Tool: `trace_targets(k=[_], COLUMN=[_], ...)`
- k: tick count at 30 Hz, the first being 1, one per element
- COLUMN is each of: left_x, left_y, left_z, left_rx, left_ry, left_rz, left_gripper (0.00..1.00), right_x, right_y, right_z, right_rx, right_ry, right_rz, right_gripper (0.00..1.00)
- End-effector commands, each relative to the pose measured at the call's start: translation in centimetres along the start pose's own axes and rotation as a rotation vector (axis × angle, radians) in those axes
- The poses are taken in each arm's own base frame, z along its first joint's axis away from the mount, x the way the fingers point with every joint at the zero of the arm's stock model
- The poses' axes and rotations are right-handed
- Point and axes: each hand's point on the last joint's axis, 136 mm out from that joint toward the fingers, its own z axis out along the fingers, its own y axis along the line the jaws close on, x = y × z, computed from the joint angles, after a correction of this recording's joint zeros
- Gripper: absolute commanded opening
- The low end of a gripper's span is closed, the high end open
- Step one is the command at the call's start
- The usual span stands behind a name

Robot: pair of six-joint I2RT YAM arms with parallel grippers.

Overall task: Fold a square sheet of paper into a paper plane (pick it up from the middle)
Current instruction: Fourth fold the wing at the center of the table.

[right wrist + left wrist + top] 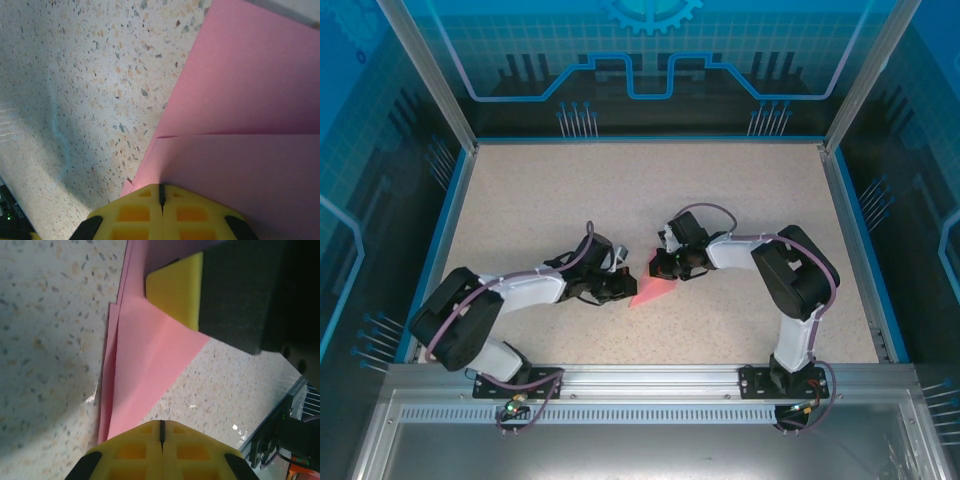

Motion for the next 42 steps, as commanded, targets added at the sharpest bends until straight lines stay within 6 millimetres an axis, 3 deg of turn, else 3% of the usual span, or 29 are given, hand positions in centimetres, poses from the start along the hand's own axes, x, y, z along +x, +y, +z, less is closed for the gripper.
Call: trace_targets(k=[1,9,15,18,22,34,38,42], left_x=[0.1,1.8,2.8,3.1,3.3,3.7,4.0,4.7], left_y=[0.5,3.4,5.8,6.4,6.7,7.7,8.2,9.2], left_z=[0.8,1.4,1.3,1.1,1.0,0.8,0.8,0.7], left_rx=[-0.022,-0.11,-0.202,-0.229,-0.245,-0.31,-0.339,-0.391], left_ry=[0.021,0.064,0.08,0.081,0.082,0.091,0.1,0.127], left_rz=[-0.03,-0.075,-0.099,-0.1,-0.099,-0.115,-0.124,-0.134], left_gripper=[0.0,0.0,0.0,0.0,0.0,0.0,0.0,0.0], right_x=[2.5,1.4,-0.3,0.2,2.0,5.4,5.2,3.7], right_y=[-4.8,-3.0,1.0,2.9,4.0,3.1,2.2,0.5], right_z=[1.4,0.9,-1.0,-1.3,-0.3,1.8,2.0,2.0], right_rx=[0.171,0.125,0.018,-0.031,-0.058,-0.056,-0.03,0.011], right_ry=[0.073,0.053,-0.015,-0.021,0.011,0.101,0.103,0.072], right_rz=[0.062,0.023,-0.087,-0.149,-0.192,-0.224,-0.24,-0.224], right_gripper=[0.01,0.01,0.02,0.02,0.02,0.02,0.03,0.02])
